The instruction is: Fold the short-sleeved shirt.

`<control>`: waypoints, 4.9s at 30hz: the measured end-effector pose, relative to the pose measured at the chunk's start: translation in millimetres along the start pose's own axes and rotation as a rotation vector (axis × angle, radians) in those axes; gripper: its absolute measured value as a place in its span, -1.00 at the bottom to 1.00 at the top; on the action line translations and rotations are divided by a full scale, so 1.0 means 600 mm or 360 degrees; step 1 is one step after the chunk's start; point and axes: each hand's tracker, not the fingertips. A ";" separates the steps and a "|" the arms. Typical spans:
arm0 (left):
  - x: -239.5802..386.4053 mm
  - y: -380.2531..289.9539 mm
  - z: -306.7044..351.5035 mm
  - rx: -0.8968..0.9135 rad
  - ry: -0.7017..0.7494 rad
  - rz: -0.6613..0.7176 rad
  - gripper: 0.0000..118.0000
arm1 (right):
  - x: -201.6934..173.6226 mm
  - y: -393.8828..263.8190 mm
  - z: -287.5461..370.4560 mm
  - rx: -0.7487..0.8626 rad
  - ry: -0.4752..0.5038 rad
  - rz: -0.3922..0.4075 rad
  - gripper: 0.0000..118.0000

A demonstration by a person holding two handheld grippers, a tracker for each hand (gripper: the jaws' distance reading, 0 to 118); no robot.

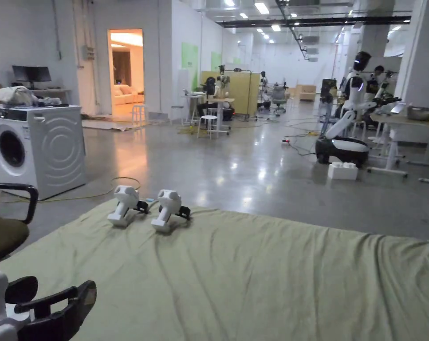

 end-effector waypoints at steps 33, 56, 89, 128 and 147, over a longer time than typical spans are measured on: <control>0.261 -0.025 0.137 0.0210 -0.0069 -0.0227 -0.98 | -0.078 0.026 0.153 0.0566 -0.0214 0.0334 -0.95; 0.230 0.004 0.110 0.0185 -0.0065 -0.0139 1.00 | -0.076 0.071 0.140 0.0571 -0.0230 0.0369 1.00; 0.239 0.006 0.105 0.0207 -0.0063 -0.0017 1.00 | -0.086 0.078 0.136 0.0556 -0.0214 0.0326 1.00; 0.285 0.088 0.131 -0.0129 -0.0513 0.0522 1.00 | -0.110 0.103 0.146 0.0332 -0.0015 -0.0072 1.00; 0.271 0.068 0.123 0.0019 -0.0570 0.0477 1.00 | -0.105 0.101 0.150 0.0338 -0.0025 -0.0040 1.00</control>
